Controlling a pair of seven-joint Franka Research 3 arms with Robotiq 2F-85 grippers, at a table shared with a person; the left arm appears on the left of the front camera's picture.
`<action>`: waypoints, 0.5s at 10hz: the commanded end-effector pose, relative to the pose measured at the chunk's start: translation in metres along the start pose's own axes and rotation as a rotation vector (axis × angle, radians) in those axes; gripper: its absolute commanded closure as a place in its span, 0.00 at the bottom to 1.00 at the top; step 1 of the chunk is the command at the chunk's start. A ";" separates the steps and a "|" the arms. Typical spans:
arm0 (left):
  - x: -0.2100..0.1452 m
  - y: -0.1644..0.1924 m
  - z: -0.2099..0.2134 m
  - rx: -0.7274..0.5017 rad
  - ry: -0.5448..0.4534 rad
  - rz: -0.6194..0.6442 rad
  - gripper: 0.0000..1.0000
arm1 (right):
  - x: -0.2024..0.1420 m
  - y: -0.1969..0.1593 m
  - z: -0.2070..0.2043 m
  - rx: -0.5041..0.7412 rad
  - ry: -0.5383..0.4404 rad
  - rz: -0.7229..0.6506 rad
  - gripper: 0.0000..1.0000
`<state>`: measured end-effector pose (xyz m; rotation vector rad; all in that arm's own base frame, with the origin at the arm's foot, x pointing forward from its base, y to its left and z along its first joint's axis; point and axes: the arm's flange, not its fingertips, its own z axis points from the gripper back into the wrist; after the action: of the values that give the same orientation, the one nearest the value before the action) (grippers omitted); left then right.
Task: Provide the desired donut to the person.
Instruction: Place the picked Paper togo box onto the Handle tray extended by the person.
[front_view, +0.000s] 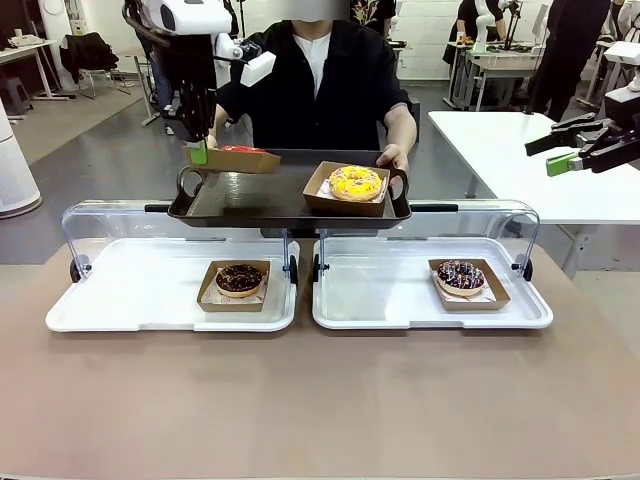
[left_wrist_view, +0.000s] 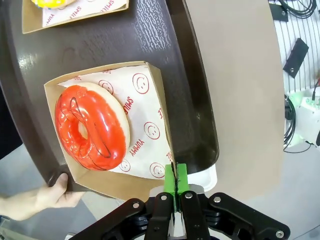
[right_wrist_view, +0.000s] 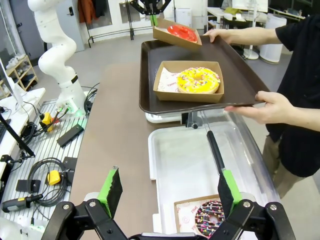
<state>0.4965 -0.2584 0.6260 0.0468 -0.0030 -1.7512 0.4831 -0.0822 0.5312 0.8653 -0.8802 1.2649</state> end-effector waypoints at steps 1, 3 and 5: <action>-0.001 0.004 -0.011 -0.014 -0.039 0.036 0.99 | 0.001 0.001 -0.001 0.004 -0.003 -0.002 0.00; -0.001 0.012 -0.021 -0.024 -0.054 0.054 0.99 | 0.001 0.001 -0.001 0.004 -0.003 -0.002 0.00; 0.001 0.017 -0.025 -0.028 -0.062 0.055 0.99 | 0.001 0.001 -0.001 0.004 -0.003 -0.002 0.00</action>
<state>0.5138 -0.2592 0.6005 -0.0146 0.0050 -1.7247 0.4831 -0.0822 0.5312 0.8653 -0.8802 1.2649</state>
